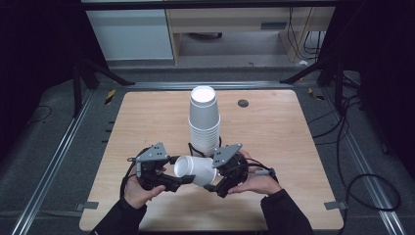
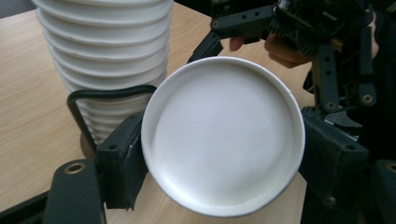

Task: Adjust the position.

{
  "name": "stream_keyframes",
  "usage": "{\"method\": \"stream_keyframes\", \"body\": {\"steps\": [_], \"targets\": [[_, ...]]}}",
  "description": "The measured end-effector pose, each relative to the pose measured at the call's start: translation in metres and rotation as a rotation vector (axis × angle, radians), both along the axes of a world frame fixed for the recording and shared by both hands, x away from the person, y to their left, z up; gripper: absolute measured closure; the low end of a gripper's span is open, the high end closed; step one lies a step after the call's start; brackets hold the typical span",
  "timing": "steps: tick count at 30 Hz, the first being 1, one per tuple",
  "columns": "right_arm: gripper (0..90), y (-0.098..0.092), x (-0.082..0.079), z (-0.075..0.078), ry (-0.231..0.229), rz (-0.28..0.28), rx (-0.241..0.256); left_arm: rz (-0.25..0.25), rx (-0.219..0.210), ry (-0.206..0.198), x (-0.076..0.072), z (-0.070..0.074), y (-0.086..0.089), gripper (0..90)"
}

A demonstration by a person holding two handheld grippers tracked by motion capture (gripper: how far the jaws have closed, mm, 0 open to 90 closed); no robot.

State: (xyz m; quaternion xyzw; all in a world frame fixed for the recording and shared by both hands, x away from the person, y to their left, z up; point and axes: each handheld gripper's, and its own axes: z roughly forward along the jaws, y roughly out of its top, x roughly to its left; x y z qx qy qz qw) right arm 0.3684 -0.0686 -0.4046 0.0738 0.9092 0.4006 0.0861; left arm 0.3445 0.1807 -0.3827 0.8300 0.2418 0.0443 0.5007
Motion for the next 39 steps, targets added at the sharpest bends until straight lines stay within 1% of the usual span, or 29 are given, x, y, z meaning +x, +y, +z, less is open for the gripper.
{"method": "stream_keyframes", "body": {"steps": [5, 9, 14, 19, 24, 31, 35, 37, 39], "targets": [[4.3, 0.0052, 0.0009, -0.0033, 0.008, 0.009, -0.008, -0.012, 0.005, -0.006, -0.0021, -0.0001, -0.0038, 23.6], [4.1, 0.0081, 0.0014, -0.0058, 0.012, 0.015, -0.012, -0.019, -0.001, -0.005, -0.0028, -0.0003, -0.0052, 23.6], [6.4, 0.01, 0.0017, -0.0079, 0.021, 0.03, -0.016, -0.028, 0.002, -0.001, -0.0031, -0.0013, -0.007, 23.7], [8.0, 0.0083, 0.0021, -0.0074, 0.02, 0.038, -0.02, -0.031, -0.004, 0.004, -0.0024, -0.0023, -0.0073, 23.5], [9.1, 0.0076, 0.0016, -0.0072, 0.015, 0.035, -0.03, -0.033, 0.004, -0.001, -0.0025, -0.0028, -0.0085, 23.2], [9.9, 0.0071, 0.002, -0.0053, 0.003, 0.041, -0.041, -0.033, -0.001, -0.006, -0.0021, -0.0031, -0.0087, 22.6], [10.1, 0.0066, 0.0018, -0.0046, -0.002, 0.04, -0.042, -0.038, 0.026, 0.002, -0.0015, -0.004, -0.0102, 19.8], [10.3, 0.0058, 0.0016, -0.0044, -0.005, 0.041, -0.048, -0.035, 0.026, 0.004, -0.001, -0.0047, -0.0104, 18.7], [10.3, 0.0053, 0.0011, -0.004, -0.01, 0.04, -0.065, -0.036, 0.036, 0.009, -0.0004, -0.0056, -0.0109, 16.6]]}}
